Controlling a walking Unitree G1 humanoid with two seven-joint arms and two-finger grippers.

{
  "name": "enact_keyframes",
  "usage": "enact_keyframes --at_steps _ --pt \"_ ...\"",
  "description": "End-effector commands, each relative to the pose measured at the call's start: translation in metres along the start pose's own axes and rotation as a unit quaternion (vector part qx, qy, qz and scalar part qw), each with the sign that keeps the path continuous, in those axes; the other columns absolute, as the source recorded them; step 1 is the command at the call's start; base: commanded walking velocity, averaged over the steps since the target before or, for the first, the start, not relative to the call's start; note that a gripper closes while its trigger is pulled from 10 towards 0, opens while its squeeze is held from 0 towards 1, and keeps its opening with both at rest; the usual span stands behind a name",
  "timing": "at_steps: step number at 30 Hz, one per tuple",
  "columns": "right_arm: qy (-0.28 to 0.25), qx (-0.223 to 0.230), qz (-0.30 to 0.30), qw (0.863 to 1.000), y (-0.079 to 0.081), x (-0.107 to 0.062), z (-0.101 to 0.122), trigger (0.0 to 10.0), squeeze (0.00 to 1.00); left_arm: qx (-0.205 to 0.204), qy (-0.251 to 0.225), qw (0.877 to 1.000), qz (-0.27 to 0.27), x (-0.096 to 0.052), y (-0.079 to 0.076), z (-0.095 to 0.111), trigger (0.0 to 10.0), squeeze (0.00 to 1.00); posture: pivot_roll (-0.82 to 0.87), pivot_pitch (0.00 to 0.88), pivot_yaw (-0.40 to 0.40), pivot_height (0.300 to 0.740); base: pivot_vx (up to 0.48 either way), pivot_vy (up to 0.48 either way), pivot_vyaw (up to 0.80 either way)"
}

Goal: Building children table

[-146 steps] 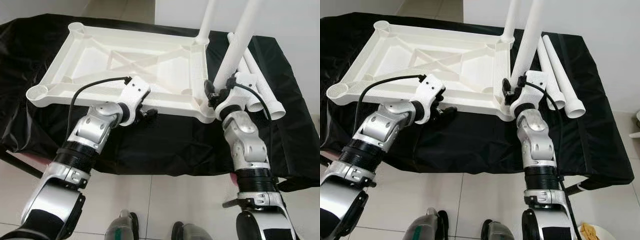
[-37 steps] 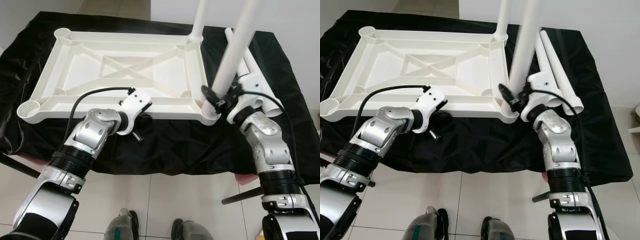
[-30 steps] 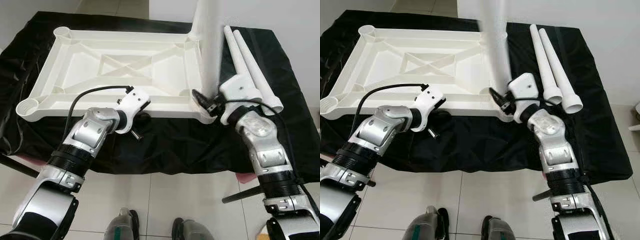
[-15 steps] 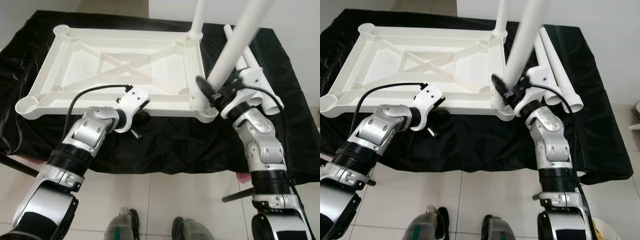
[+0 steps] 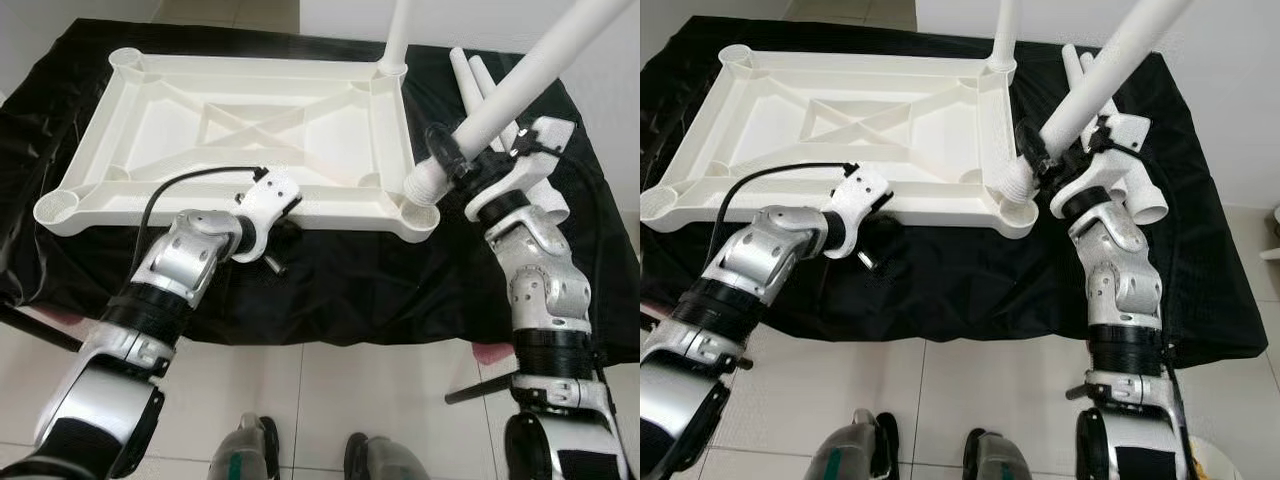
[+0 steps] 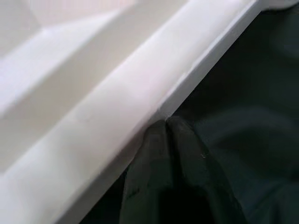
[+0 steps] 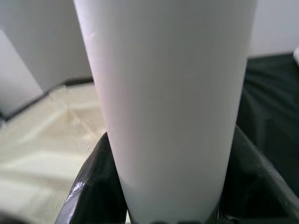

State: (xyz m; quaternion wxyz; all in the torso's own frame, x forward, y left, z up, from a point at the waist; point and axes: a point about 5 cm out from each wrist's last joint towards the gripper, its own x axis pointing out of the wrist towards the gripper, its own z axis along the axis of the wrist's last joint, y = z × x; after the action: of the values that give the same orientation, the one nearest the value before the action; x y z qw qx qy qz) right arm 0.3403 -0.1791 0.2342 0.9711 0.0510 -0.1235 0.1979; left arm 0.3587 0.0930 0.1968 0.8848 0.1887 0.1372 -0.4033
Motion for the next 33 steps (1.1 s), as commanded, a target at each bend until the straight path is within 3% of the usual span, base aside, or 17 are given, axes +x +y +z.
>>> enact_keyframes --at_steps 1,6,7,9,16,28,29,31,33 --pt "0.02 -0.007 0.007 1.0 0.0 0.0 -0.006 10.0 0.0 0.007 -0.057 0.998 0.023 -0.008 0.009 0.03 10.0 0.0 0.01 0.132 0.014 0.74 0.0 0.0 0.0" --pt "0.033 -0.019 0.019 0.999 0.001 0.001 -0.009 10.0 0.0 -0.011 -0.115 0.993 0.014 -0.017 0.012 0.059 10.0 0.0 0.01 0.121 0.007 0.74 0.0 0.0 0.0" --pt "0.037 -0.023 0.023 0.999 0.001 0.002 -0.011 10.0 0.0 -0.011 -0.133 0.991 0.003 -0.021 0.01 0.068 10.0 0.97 0.01 0.118 0.004 0.74 0.0 0.0 0.0" --pt "0.041 -0.024 0.025 0.999 0.001 0.003 -0.012 10.0 0.0 -0.014 -0.15 0.988 -0.011 -0.024 0.009 0.075 10.0 1.0 0.01 0.115 -0.001 0.74 0.0 0.0 0.0" --pt "0.075 -0.041 0.075 0.993 0.013 0.007 -0.025 10.0 0.0 -0.011 -0.209 0.976 -0.066 -0.029 -0.004 0.099 10.0 1.0 0.02 0.093 -0.017 0.74 0.0 0.0 0.0" --pt "0.101 -0.057 0.156 0.981 0.026 0.004 -0.035 10.0 0.0 -0.028 -0.264 0.954 -0.137 -0.032 -0.024 0.124 10.0 0.99 0.04 0.063 -0.03 0.74 0.0 0.0 0.0" --pt "0.105 -0.057 0.176 0.977 0.03 0.003 -0.038 10.0 0.0 -0.04 -0.275 0.947 -0.159 -0.033 -0.028 0.129 10.0 0.0 0.04 0.063 -0.03 0.74 0.0 0.0 0.0" --pt "0.107 -0.065 0.211 0.969 0.037 0.0 -0.04 10.0 0.0 -0.052 -0.291 0.933 -0.203 -0.037 -0.034 0.135 10.0 0.0 0.04 0.055 -0.028 0.74 0.0 0.0 0.0" --pt "0.107 -0.067 0.224 0.966 0.039 -0.001 -0.04 10.0 0.0 -0.064 -0.296 0.929 -0.214 -0.036 -0.035 0.137 10.0 0.0 0.04 0.052 -0.024 0.74 0.0 0.0 0.0"
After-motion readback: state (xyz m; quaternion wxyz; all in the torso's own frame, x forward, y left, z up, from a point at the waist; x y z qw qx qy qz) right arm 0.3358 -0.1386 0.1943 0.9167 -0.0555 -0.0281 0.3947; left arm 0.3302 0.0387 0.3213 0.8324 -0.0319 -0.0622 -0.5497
